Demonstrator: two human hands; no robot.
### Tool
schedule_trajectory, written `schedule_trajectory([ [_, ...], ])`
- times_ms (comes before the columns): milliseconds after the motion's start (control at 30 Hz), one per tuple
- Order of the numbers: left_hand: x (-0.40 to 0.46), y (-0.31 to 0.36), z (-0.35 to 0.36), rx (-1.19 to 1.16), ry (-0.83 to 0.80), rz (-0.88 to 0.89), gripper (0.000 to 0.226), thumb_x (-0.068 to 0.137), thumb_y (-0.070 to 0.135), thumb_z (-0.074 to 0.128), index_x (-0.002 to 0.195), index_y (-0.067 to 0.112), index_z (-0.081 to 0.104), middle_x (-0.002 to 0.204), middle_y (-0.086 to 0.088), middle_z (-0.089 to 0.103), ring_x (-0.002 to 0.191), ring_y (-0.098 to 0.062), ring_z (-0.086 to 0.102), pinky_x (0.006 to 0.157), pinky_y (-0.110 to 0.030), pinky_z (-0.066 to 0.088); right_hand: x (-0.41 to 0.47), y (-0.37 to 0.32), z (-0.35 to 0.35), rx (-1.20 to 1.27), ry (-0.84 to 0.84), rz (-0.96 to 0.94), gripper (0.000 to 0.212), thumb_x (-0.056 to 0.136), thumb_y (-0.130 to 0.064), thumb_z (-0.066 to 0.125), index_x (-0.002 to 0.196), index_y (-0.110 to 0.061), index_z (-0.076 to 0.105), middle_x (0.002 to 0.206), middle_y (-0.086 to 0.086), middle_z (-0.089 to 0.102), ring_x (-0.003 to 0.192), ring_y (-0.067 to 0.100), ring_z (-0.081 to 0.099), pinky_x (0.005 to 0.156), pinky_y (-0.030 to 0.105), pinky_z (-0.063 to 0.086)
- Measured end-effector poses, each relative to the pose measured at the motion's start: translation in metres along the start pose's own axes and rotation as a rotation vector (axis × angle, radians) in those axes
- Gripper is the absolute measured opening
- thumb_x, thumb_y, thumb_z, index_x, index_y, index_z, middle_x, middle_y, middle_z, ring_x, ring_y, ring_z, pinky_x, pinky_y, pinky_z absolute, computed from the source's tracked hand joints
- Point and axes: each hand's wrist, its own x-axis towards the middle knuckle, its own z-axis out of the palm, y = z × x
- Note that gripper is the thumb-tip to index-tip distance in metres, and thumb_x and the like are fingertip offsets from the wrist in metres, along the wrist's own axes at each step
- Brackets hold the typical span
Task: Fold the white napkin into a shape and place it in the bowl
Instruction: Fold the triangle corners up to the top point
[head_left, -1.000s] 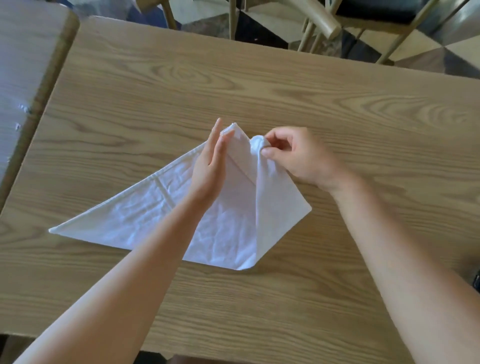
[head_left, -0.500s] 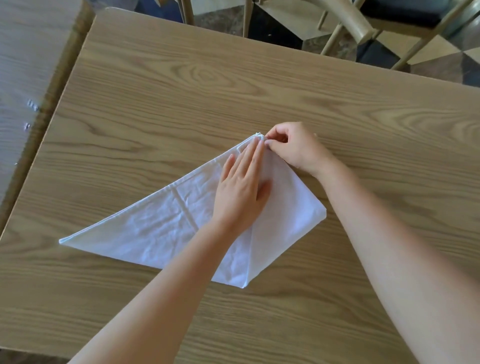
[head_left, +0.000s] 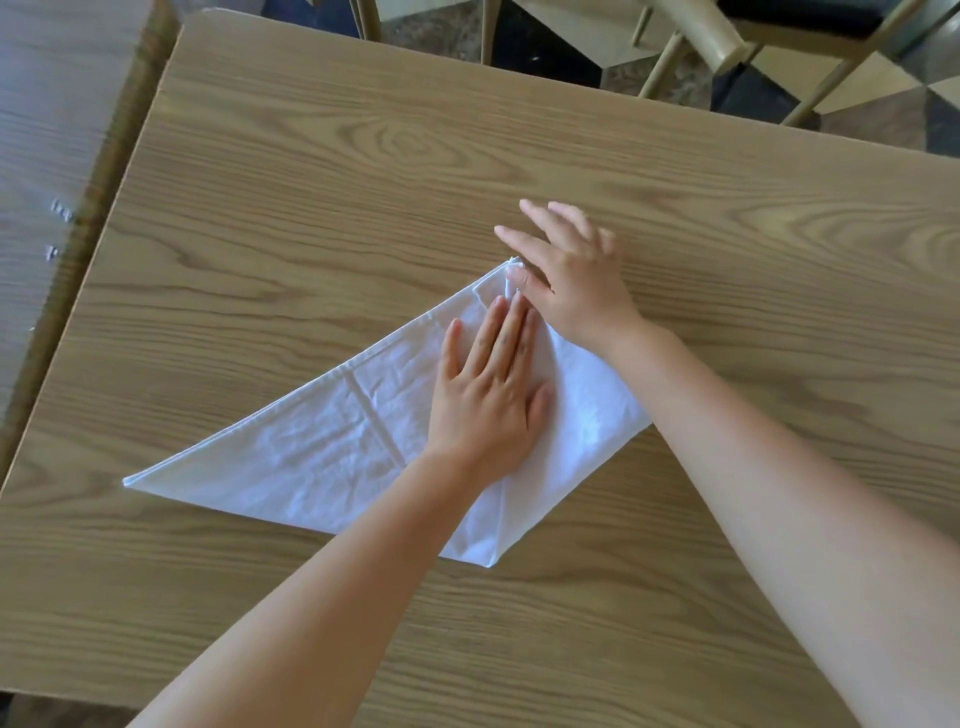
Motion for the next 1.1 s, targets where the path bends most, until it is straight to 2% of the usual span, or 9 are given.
schedule_trajectory([
  [167,-0.001,-0.003,0.000,-0.005,-0.044,0.009,0.076,0.086,0.057,0.031,0.148,0.015,0.023,0.156,-0.006,0.019,0.144,-0.020,0.014,0.114,-0.048,0.008,0.002,0.008,0.007,-0.120,-0.117,0.076,0.050,0.095,-0.048,0.036,0.143,-0.033,0.029,0.157,0.002,0.013,0.144,0.021,0.002,0.107,0.062,0.000],
  [233,-0.002,-0.002,0.000,-0.012,-0.050,0.025,0.078,0.083,0.063,0.033,0.149,0.023,0.020,0.157,-0.007,0.014,0.145,-0.021,0.010,0.114,-0.050,0.006,-0.007,0.008,0.001,-0.125,-0.043,0.116,0.057,0.094,-0.051,0.028,0.146,-0.029,0.021,0.157,0.003,0.011,0.144,0.021,0.001,0.107,0.063,-0.002],
  [367,0.000,-0.002,0.000,-0.019,-0.037,0.036,0.085,0.075,0.070,0.041,0.147,0.030,0.022,0.157,-0.009,0.014,0.145,-0.022,0.011,0.113,-0.053,0.009,-0.065,-0.006,-0.013,-0.150,0.184,0.104,0.053,0.097,-0.036,0.026,0.146,-0.019,0.022,0.155,0.005,0.017,0.144,0.022,0.011,0.111,0.056,0.000],
  [467,-0.002,0.000,0.000,-0.039,0.002,0.030,0.089,0.072,0.074,0.041,0.146,0.027,0.029,0.156,-0.009,0.019,0.144,-0.023,0.015,0.113,-0.054,0.011,-0.124,-0.013,0.001,-0.202,0.049,0.015,0.052,0.097,-0.033,0.025,0.146,-0.016,0.022,0.154,0.001,0.016,0.143,0.018,0.011,0.112,0.055,0.003],
  [567,-0.001,-0.003,-0.005,0.016,-0.097,0.052,0.108,0.063,0.085,0.035,0.149,0.023,0.016,0.158,-0.008,0.007,0.145,-0.021,0.005,0.113,-0.054,0.002,-0.157,0.006,0.008,-0.218,-0.068,0.034,0.055,0.096,-0.036,0.023,0.147,-0.015,0.019,0.155,-0.002,0.012,0.143,0.016,0.009,0.111,0.055,0.005],
  [667,-0.005,-0.008,-0.013,0.082,-0.194,0.131,0.117,0.059,0.085,0.035,0.150,0.016,0.006,0.159,-0.007,-0.001,0.145,-0.017,-0.005,0.112,-0.059,-0.001,-0.162,0.011,0.005,-0.208,-0.108,0.034,0.056,0.096,-0.036,0.022,0.147,-0.014,0.015,0.154,-0.004,0.007,0.143,0.017,0.008,0.111,0.057,0.007],
  [767,-0.034,-0.011,-0.012,0.048,-0.154,0.264,0.106,0.067,0.077,0.040,0.147,0.010,0.025,0.156,-0.006,0.017,0.144,-0.015,0.012,0.109,-0.066,0.009,-0.159,0.008,0.007,-0.215,-0.109,0.044,0.056,0.095,-0.035,0.023,0.146,-0.014,0.018,0.154,-0.004,0.009,0.142,0.019,0.012,0.111,0.057,0.008],
  [867,-0.068,-0.011,-0.008,0.043,-0.109,0.374,0.091,0.076,0.076,0.037,0.145,0.017,0.031,0.154,-0.007,0.025,0.142,-0.019,0.021,0.108,-0.065,0.015,-0.159,0.010,0.006,-0.242,-0.109,0.036,0.056,0.094,-0.035,0.024,0.146,-0.013,0.020,0.155,-0.002,0.012,0.142,0.019,0.012,0.110,0.058,0.008],
  [1100,-0.083,-0.014,-0.007,0.017,-0.074,0.341,0.057,0.095,0.054,0.022,0.144,0.027,0.035,0.153,-0.004,0.028,0.141,-0.018,0.025,0.110,-0.060,0.018,-0.149,-0.006,-0.001,-0.354,-0.032,-0.010,0.055,0.093,-0.031,0.027,0.142,-0.007,0.032,0.152,0.007,0.030,0.141,0.022,0.022,0.110,0.059,0.008],
])
